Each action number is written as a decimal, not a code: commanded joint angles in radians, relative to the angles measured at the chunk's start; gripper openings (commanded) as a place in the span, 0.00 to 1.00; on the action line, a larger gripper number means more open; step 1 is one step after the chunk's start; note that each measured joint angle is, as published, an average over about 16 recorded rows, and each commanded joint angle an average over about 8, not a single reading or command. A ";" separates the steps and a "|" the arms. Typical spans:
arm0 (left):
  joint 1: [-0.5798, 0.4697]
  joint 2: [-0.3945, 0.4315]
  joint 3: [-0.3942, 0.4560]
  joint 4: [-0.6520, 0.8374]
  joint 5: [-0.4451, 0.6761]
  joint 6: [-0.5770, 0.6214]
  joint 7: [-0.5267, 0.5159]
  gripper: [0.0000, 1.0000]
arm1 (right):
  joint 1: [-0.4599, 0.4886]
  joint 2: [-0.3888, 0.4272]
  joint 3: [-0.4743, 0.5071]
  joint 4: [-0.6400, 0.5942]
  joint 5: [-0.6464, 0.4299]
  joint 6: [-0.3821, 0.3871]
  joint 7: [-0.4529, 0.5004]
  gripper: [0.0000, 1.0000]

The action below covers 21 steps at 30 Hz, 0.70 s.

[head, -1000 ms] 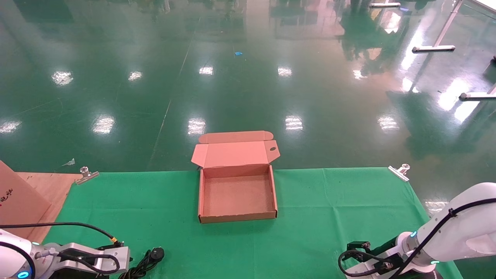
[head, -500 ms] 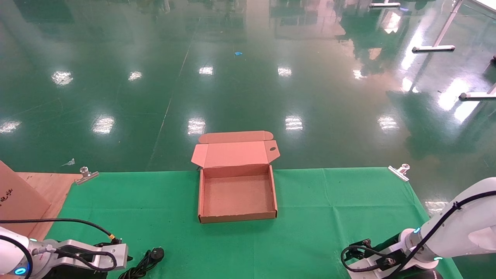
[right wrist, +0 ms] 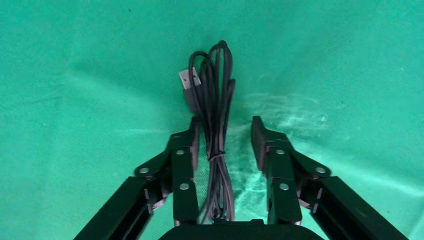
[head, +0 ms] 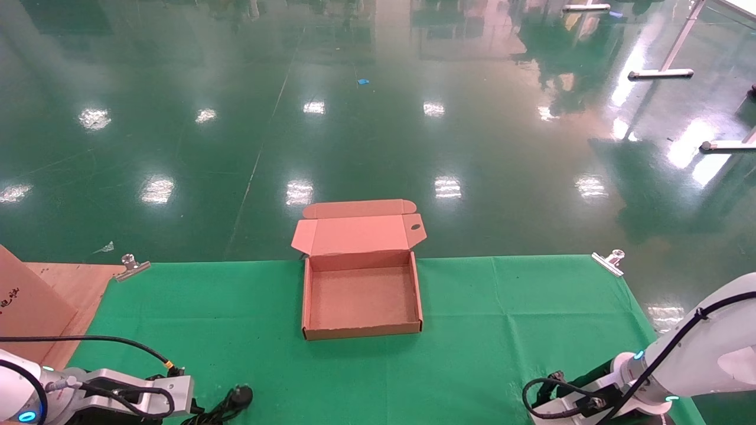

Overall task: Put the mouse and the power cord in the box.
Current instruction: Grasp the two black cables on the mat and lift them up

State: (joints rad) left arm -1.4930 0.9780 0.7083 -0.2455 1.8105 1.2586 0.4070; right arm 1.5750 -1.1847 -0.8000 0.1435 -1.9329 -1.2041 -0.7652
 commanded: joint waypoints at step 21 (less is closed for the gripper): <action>-0.053 -0.004 0.007 0.004 0.010 0.045 0.019 0.00 | 0.061 0.026 0.031 -0.069 0.047 -0.051 -0.053 0.00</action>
State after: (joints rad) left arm -1.5489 0.9715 0.7151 -0.2508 1.8200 1.3072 0.4218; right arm 1.6392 -1.1585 -0.7686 0.0771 -1.8863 -1.2595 -0.8186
